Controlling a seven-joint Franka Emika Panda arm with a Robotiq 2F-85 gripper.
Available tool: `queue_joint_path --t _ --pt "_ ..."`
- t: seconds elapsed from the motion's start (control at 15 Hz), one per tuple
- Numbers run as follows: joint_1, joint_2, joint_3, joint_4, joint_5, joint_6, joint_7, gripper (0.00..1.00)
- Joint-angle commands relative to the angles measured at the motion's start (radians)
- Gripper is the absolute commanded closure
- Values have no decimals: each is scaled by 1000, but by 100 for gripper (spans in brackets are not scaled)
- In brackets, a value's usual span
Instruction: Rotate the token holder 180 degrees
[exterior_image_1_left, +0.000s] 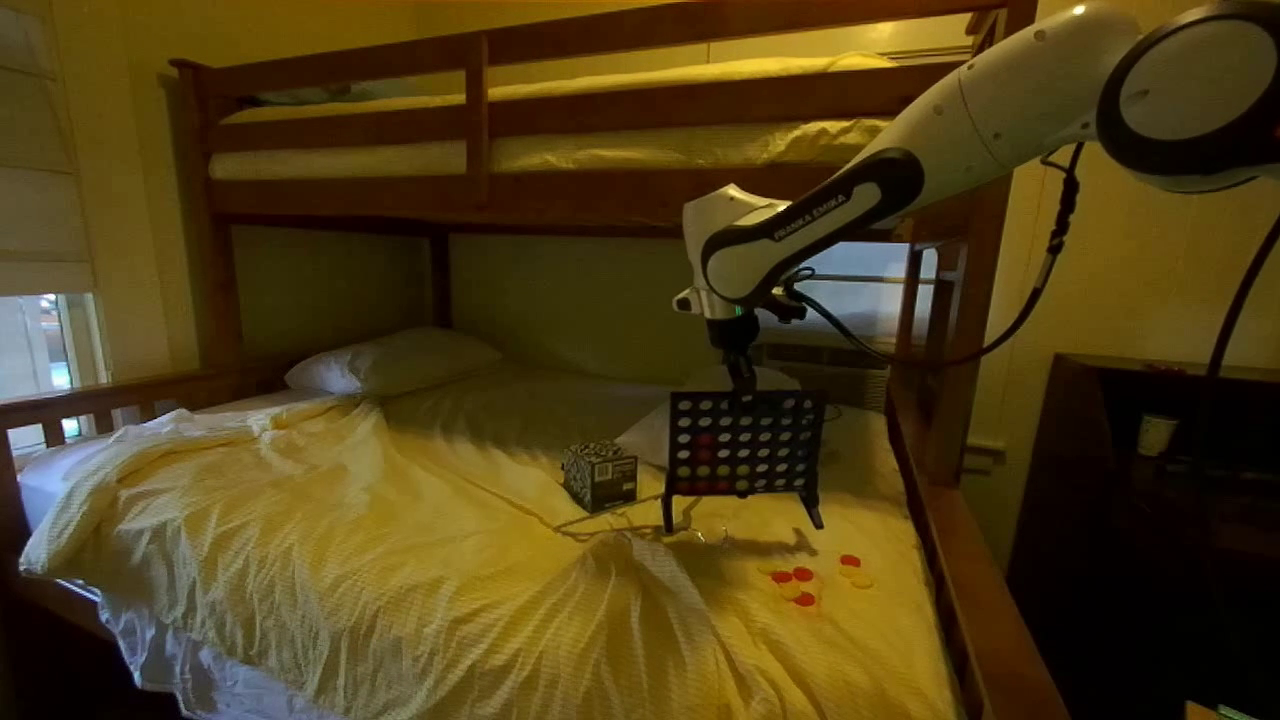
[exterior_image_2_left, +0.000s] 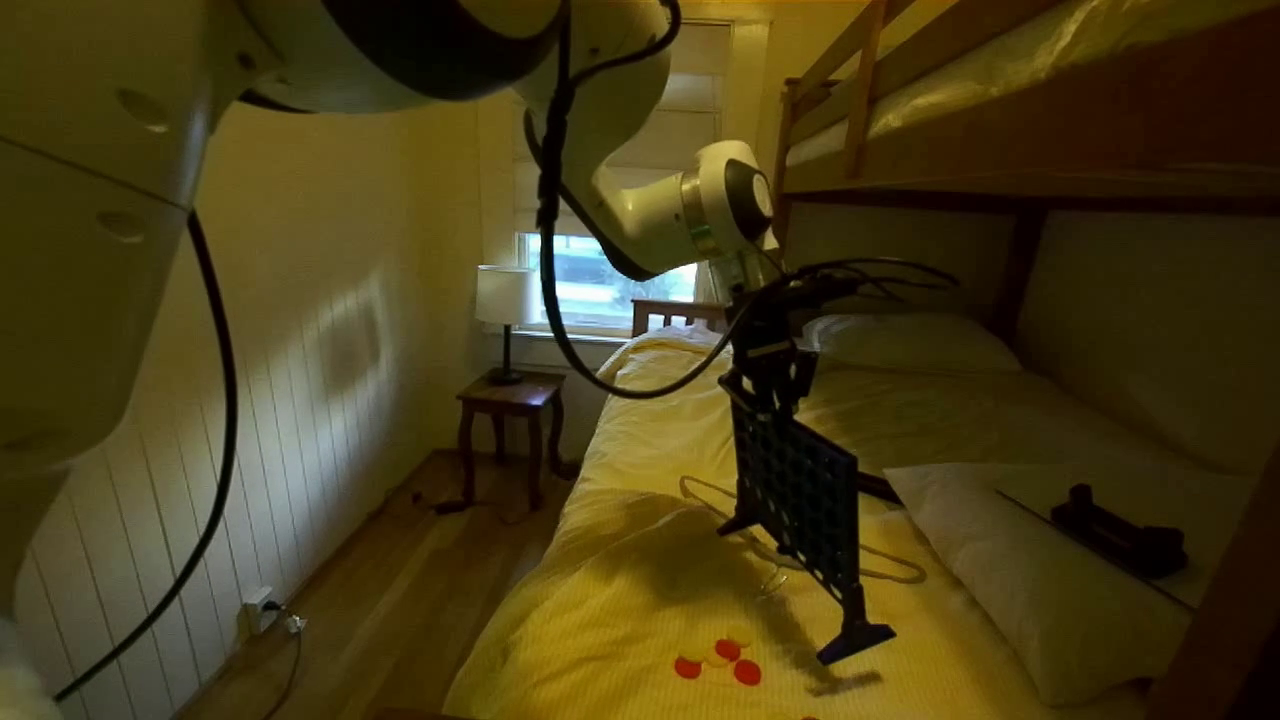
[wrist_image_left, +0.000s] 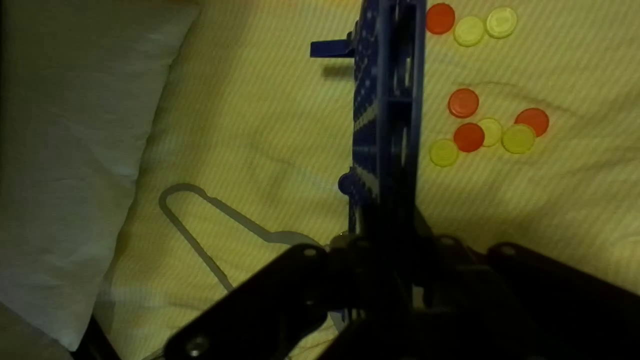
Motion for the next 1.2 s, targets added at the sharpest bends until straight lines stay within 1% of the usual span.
queue_joint_path --t 0.0,0.2,0.4,0.67,0.8,1.0,1.13 --pt "3 5 11 -17 -80 6 -98 96" --pt "-2 19 20 -18 -92 16 -208 96" --pt "-11 18 27 -31 -81 53 -323 96" --pt "-28 10 32 -61 -50 154 -442 96" --pt "-44 13 38 -71 -12 198 -498 96" --pt "-64 36 45 -36 96 104 -546 96" --pt "-71 41 40 -28 138 62 -551 96"
